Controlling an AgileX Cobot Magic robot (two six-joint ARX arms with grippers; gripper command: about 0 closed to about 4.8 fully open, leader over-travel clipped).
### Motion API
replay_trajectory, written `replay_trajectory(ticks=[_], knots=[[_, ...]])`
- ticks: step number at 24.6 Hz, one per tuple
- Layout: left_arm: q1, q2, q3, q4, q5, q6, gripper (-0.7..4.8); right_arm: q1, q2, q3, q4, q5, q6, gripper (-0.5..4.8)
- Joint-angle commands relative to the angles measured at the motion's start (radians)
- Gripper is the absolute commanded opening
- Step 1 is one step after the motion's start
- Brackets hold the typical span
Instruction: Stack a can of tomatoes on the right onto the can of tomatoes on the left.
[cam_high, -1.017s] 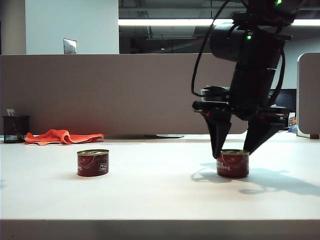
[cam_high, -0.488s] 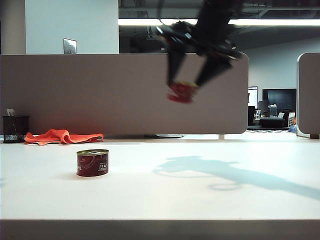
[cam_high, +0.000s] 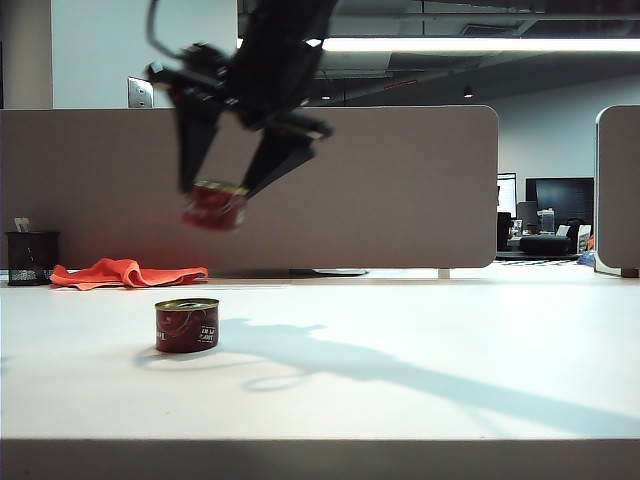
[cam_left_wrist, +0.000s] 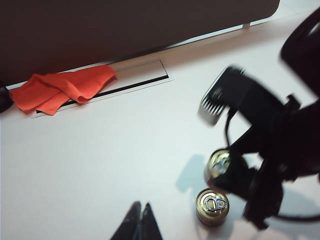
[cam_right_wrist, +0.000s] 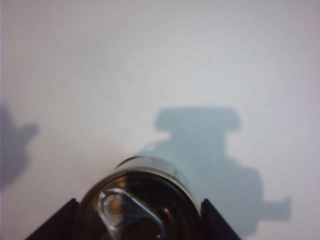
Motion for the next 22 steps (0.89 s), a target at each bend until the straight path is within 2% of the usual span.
replay_trajectory(ticks=[1, 10, 17, 22], knots=[[-0.002, -0.002, 0.005, 0.011, 0.008, -0.017, -0.05, 0.025, 0.043, 0.031, 0.014, 0.006, -0.02, 3.22], [-0.002, -0.002, 0.005, 0.0, 0.009, -0.017, -0.05, 0.046, 0.127, 0.035, 0.013, 0.02, -0.032, 3.23], [-0.002, -0.002, 0.005, 0.001, 0.009, -0.017, -0.05, 0.046, 0.127, 0.035, 0.015, 0.017, -0.032, 3.7], [-0.002, -0.002, 0.005, 0.001, 0.008, -0.016, -0.05, 0.045, 0.111, 0.042, 0.018, 0.021, -0.031, 3.69]])
